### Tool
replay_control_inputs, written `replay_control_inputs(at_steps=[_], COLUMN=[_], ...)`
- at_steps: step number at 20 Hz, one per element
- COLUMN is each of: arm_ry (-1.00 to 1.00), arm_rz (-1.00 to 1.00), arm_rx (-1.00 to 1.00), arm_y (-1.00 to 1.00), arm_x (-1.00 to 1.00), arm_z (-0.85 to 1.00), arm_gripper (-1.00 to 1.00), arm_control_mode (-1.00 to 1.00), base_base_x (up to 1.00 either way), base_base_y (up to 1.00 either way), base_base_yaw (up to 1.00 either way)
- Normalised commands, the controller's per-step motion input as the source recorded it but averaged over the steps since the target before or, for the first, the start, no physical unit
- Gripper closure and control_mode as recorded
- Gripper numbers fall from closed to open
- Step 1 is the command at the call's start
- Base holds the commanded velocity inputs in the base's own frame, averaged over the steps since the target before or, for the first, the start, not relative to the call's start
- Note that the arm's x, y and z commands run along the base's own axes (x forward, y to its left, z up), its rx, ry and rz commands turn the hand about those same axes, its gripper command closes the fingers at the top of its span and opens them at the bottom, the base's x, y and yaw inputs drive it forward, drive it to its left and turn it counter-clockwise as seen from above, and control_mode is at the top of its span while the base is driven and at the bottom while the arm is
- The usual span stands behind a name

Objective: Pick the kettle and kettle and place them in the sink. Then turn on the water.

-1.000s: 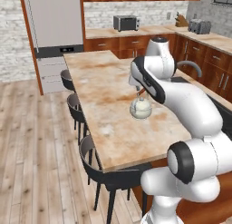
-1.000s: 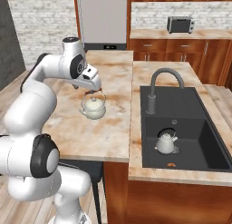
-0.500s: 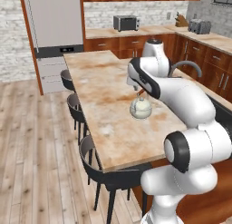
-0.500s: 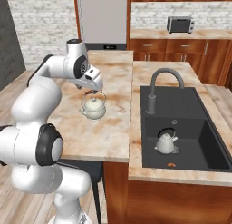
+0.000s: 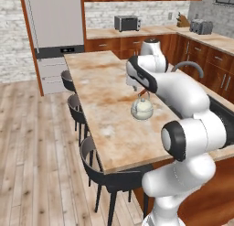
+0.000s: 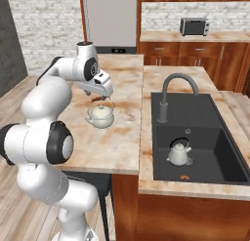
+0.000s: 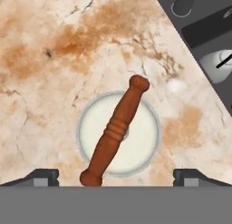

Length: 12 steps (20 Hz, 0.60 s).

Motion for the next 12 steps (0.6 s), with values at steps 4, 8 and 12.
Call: replay_control_inputs(at_steps=[4,8,12], arm_ry=[0.02,0.0,0.0], arm_rz=[-0.03,-0.01,-0.01], arm_rx=[0.0,0.0,0.0], arm_y=[0.0,0.0,0.0], arm_x=[0.2,0.25,0.16], arm_z=[-0.2,-0.28,-0.22], arm_gripper=[-1.0,-1.0,-1.0], arm_control_mode=[-1.0,-1.0,-1.0], base_base_x=[0.0,0.0,0.0], base_base_y=[0.0,0.0,0.0], base_base_yaw=[0.0,0.0,0.0])
